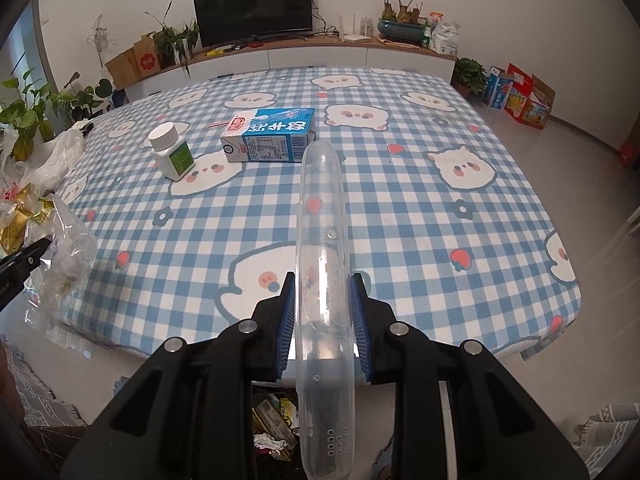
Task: Collect trash
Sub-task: 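Lift the clear bag and tube with both tools toward the bin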
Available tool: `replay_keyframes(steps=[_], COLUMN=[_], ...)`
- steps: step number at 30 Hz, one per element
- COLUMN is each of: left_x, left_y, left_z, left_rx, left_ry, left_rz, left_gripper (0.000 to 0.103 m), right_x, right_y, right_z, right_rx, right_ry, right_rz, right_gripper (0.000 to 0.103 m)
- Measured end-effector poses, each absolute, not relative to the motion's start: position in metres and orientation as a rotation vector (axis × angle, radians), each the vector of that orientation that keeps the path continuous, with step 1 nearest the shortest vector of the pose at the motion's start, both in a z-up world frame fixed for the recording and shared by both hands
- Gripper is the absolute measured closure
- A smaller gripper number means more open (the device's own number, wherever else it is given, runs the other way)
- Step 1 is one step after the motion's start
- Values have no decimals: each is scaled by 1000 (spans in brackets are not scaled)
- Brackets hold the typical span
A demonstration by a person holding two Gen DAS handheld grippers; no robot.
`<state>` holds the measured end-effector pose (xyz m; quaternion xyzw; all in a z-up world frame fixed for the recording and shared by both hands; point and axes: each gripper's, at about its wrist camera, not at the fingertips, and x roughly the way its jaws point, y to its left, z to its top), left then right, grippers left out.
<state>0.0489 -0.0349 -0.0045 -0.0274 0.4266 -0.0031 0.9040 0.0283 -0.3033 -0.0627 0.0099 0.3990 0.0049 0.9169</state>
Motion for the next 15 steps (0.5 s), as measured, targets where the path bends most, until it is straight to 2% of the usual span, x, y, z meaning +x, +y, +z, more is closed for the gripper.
replay_keyframes(steps=[15], left_x=[-9], left_y=[-43], left_z=[-18], left_rx=[-49], left_ry=[909], left_rz=[-23], left_gripper=[81], right_x=[-17], right_y=[-287], right_z=[-60], right_rx=[30], right_ry=[806], right_rz=[40], right_gripper=[78])
